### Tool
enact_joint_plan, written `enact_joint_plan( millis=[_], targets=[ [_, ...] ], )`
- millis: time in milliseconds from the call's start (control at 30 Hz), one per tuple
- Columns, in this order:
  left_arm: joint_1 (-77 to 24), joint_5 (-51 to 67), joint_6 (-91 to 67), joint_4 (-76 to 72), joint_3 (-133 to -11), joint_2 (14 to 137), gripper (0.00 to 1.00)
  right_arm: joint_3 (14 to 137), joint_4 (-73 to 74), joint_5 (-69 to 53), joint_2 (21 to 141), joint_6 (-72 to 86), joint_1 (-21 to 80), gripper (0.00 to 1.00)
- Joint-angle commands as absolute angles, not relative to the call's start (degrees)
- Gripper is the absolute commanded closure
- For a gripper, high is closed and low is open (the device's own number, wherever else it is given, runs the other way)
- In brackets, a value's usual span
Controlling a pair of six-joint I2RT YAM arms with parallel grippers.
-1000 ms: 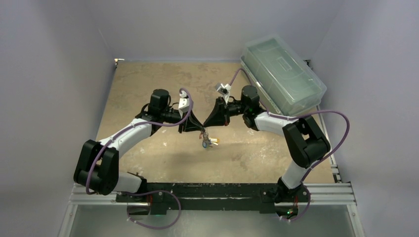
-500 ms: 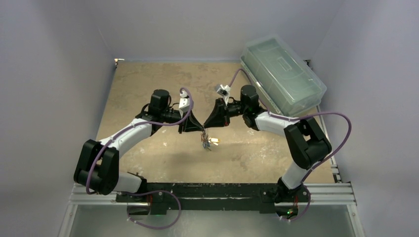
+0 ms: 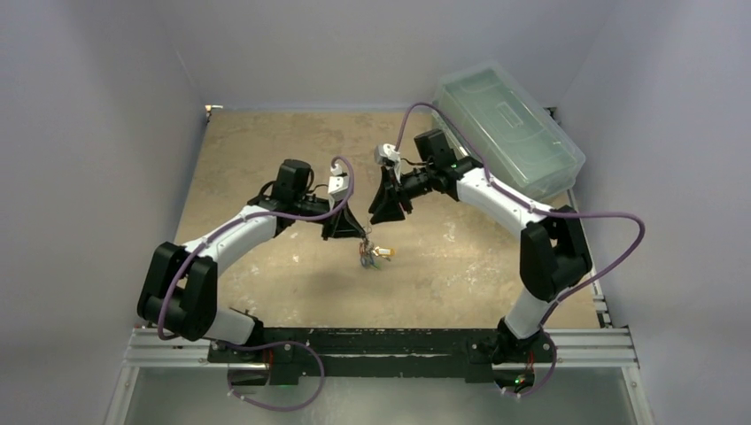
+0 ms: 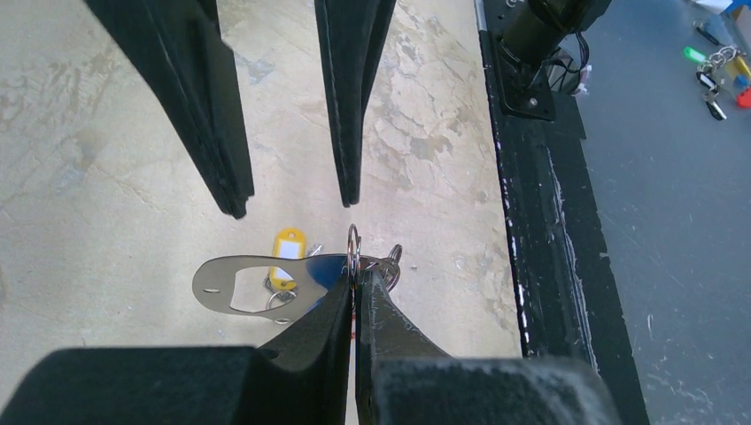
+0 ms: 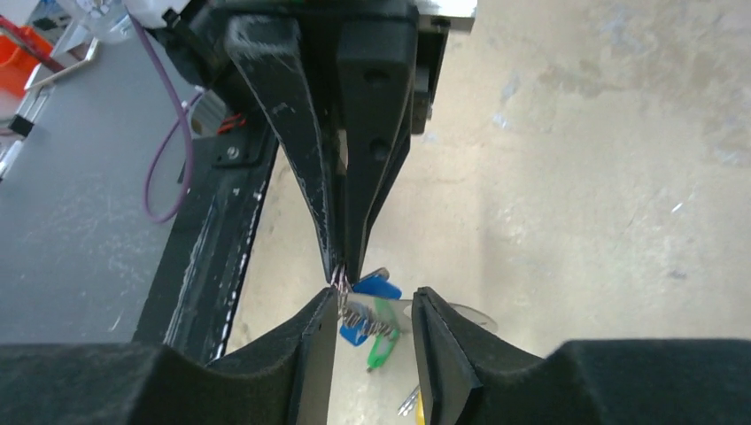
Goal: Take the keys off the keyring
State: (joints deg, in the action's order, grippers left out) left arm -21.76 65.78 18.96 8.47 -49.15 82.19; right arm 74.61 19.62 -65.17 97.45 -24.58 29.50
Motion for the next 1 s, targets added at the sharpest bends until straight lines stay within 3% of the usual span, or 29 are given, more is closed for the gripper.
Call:
enact_joint_plan(
  millis=[0, 967],
  targets=[
    [-22.97, 65.52, 21.22, 9.17, -51.61, 82.56, 1.0, 78.45, 34.27, -63.66, 99.62, -33.04, 29.68, 0.58],
    [-25.75, 60.64, 25.6, 13.37, -53.48, 83.67, 1.0, 93.16, 55.94, -62.9, 107.53, -36.66, 32.52, 0.63]
  ],
)
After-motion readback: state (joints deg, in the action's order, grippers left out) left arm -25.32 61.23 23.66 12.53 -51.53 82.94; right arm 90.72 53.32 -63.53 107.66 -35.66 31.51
